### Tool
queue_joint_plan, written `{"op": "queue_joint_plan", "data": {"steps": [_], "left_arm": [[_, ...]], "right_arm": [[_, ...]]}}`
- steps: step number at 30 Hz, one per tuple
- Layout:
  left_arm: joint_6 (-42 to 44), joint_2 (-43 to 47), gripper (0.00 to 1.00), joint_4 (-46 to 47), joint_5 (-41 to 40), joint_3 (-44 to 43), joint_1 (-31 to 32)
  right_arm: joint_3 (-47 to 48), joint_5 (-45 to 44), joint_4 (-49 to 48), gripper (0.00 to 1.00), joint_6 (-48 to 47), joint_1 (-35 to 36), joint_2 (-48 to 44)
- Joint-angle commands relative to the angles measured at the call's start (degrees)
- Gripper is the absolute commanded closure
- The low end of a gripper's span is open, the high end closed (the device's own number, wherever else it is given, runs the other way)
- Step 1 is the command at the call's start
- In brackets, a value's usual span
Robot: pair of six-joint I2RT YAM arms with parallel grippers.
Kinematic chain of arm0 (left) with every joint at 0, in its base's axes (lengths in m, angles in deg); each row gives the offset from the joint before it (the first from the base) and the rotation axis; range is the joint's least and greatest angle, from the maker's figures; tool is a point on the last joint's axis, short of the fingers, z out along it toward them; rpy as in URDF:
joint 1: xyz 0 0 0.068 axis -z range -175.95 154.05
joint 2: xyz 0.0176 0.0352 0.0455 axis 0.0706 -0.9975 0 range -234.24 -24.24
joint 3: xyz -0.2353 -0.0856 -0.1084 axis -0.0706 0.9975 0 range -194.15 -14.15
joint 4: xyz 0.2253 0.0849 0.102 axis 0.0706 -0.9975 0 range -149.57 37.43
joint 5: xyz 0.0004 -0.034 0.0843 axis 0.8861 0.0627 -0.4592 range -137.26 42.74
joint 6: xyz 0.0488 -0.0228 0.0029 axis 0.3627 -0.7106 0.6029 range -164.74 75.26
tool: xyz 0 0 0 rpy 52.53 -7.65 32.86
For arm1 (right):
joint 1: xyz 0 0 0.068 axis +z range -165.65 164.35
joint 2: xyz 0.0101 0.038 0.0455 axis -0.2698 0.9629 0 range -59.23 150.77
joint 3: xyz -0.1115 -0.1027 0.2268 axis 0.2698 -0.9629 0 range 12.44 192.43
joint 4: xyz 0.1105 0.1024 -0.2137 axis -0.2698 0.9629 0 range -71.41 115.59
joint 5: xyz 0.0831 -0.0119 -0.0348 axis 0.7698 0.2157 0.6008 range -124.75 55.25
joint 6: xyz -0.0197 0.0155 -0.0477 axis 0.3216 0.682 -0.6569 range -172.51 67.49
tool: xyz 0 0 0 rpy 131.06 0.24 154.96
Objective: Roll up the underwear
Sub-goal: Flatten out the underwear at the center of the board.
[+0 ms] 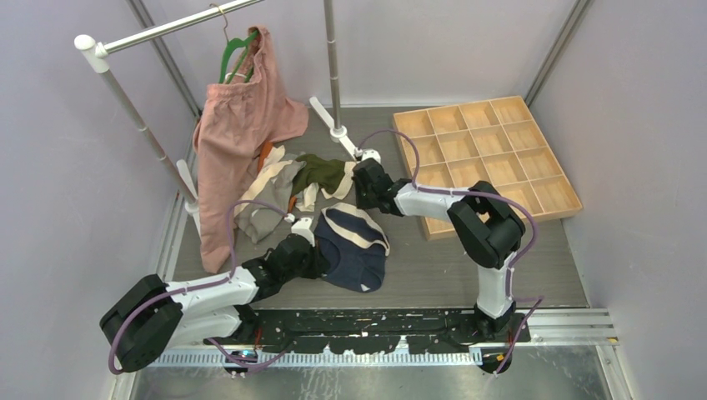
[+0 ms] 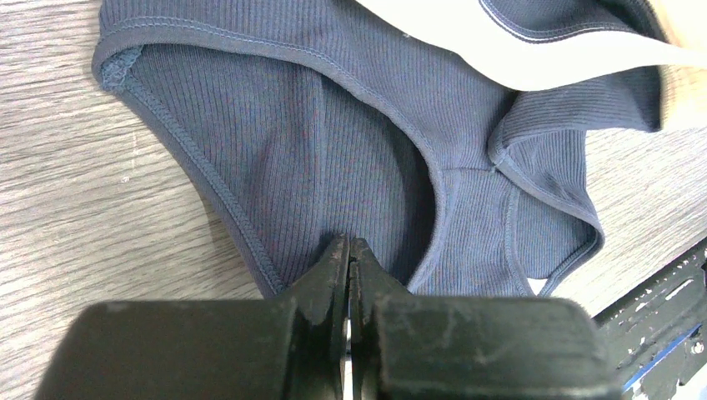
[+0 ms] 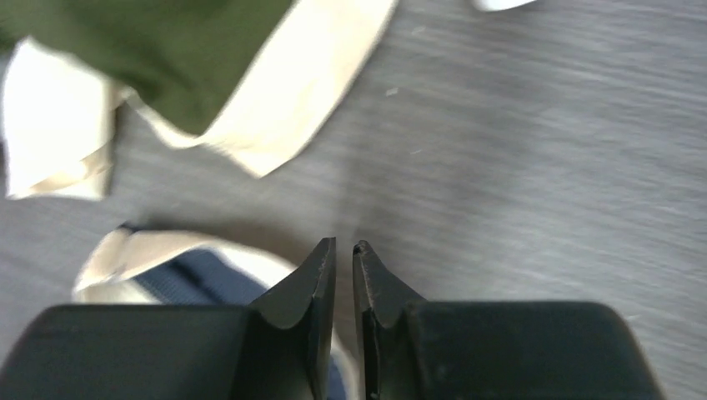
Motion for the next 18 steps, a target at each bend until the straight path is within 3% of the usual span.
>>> {"op": "queue_joint_plan", "data": {"steps": [1,7,13,18], "left_arm": [[0.01,0.46,0.99,-3.13,-1.04,0.82,0.22],[0.08,-0.24,0.99,-3.13,-0.98,0.48,0.22],[0.18,-0.03,0.99,-3.13,-1.05,0.47,0.22],[0.16,0.49,0.99,-3.30,-1.06,0.60,0.22]], "right_arm": [[2.94,-0.35,1.82,0.79,-1.40,-4.09,1.01],[3.29,6.76,2.03,0.77,-2.92,-8.22,1.15],[-1.46,14.65,-0.29,0.73,-4.05,-8.39,-6.80],[-6.67,13.88,2.78,0.56,-4.42,-5.07,-15.54]]}}
